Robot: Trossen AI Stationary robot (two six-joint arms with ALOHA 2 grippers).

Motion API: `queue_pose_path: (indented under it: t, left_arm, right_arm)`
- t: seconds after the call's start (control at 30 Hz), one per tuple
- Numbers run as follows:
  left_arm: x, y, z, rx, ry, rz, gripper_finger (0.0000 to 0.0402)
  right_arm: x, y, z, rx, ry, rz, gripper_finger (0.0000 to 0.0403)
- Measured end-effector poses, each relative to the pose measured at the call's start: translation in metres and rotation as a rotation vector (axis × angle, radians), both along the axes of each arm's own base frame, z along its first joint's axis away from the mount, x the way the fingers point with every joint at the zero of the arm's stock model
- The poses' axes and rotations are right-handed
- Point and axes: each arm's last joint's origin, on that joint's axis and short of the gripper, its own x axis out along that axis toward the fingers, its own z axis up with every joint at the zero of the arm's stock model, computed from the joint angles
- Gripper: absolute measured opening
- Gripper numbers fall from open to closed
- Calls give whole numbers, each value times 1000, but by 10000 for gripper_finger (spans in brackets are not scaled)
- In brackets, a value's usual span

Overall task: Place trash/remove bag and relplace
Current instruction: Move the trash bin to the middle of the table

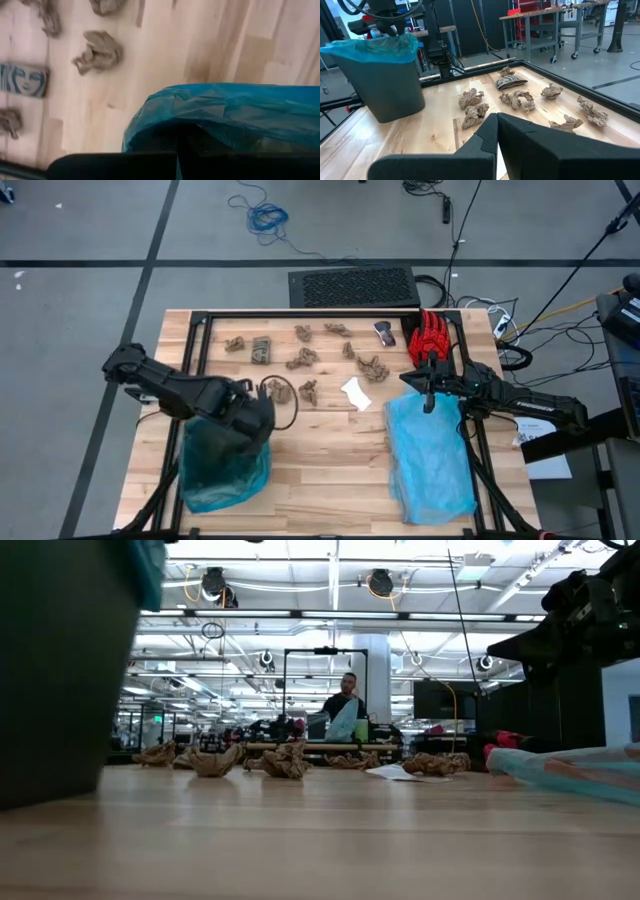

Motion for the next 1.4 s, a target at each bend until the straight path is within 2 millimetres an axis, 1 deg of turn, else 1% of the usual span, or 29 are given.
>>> queue_pose_path:
  t: [0.23, 0.37, 0.5, 0.7, 0.77, 0.83, 0.9, 1.0, 1.27, 1.33, 1.4]
  left_arm:
    - [16, 17, -2, -9, -48, 70, 0]
    - [24, 19, 4, -111, -115, 99, 0]
    - [26, 18, 19, -157, -169, 127, 0]
    - [26, 16, 51, -213, -275, 129, 0]
    - [25, 17, 57, -217, -297, 129, 0]
    - [24, 17, 60, -205, -302, 134, 0]
    - [24, 18, 57, -198, -287, 139, 0]
    - [28, 18, 49, -188, -258, 157, 0]
    - [54, 7, 25, -176, -196, 154, 0]
    - [52, 5, 18, -170, -121, 147, 0]
    - [57, 2, 14, -175, -125, 147, 0]
  right_arm:
    - [0, 0, 0, 0, 0, 0, 0]
    - [0, 0, 0, 0, 0, 0, 0]
    - [0, 0, 0, 0, -1, 0, 0]
    - [0, 0, 1, -4, -15, 0, 0]
    - [0, 0, 1, -13, -13, 0, 0]
    - [0, 0, 1, -35, -9, 1, 0]
    - [0, 0, 1, -54, -5, 1, 0]
    - [0, 0, 1, -82, 1, 1, 0]
    - [0, 0, 2, -75, -1, -1, 0]
    - [0, 0, 2, -49, -7, -2, 0]
    - [0, 0, 2, -40, -8, -2, 0]
